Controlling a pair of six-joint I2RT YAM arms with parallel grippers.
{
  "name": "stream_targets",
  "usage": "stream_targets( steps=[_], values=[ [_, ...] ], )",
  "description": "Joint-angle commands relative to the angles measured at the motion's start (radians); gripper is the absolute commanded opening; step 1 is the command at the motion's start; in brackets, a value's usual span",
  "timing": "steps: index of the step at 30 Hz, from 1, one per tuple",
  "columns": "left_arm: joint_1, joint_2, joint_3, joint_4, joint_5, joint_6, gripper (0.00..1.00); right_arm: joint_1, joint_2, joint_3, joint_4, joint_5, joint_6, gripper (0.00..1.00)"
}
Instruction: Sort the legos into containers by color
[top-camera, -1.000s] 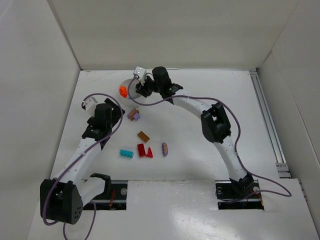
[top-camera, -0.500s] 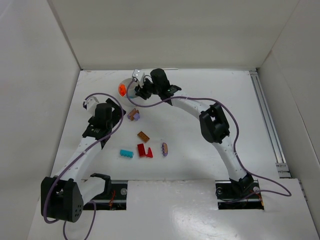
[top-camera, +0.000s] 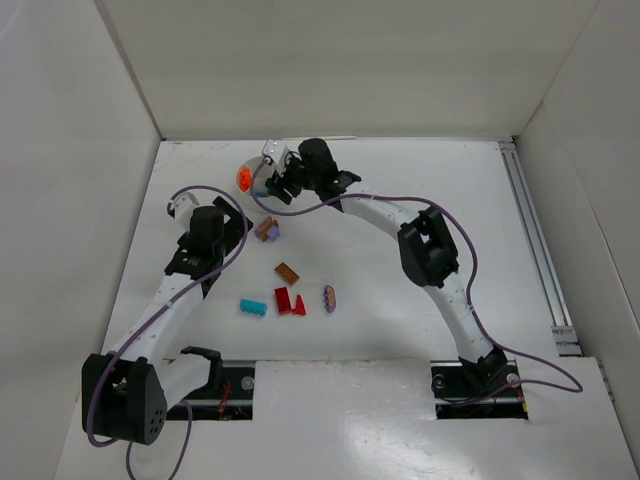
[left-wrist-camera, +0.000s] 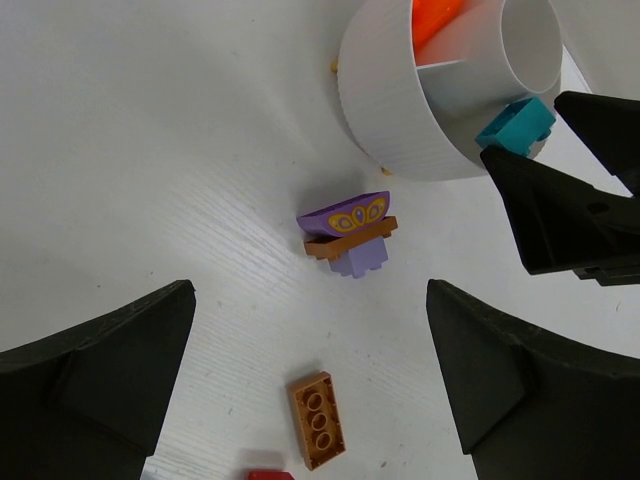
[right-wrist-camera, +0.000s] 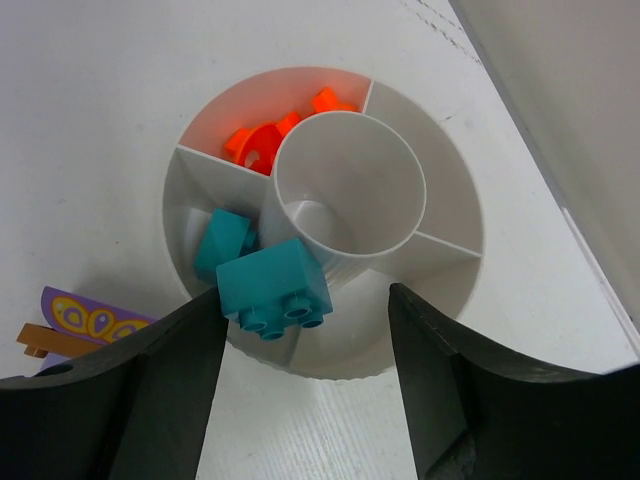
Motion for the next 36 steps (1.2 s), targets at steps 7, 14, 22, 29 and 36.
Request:
stream_targets(
  steps=[7, 14, 22, 29, 36],
  values=[
    [0.005, -0.034, -0.015, -0.038, 0.021, 0.012, 1.0, 0.016, -0.116, -0.002, -0.009, 0.002, -0.013, 0.81],
    [0.005, -0.066, -0.066, -0.052, 0.049, -0.009, 1.0, 0.016, -0.23, -0.088, -0.009, -0.02, -0.046, 0.82],
    [-0.041, -0.095, -0.096, -0.108, 0.049, -0.034, 1.0, 0.016, -0.375, -0.259, -0.009, 0.028, -0.075, 0.7],
    [-0.077, -0.129, -0.145, -0.292, 0.105, -0.162, 1.0, 0.016, -0.524, -0.552, 0.001, 0.08, -0.084, 0.7],
    [-0.128, -0.201, -0.168, -0.427, 0.145, -0.241, 1.0, 0.016, -0.609, -0.736, 0.024, 0.071, -0.062, 0.71]
  ],
)
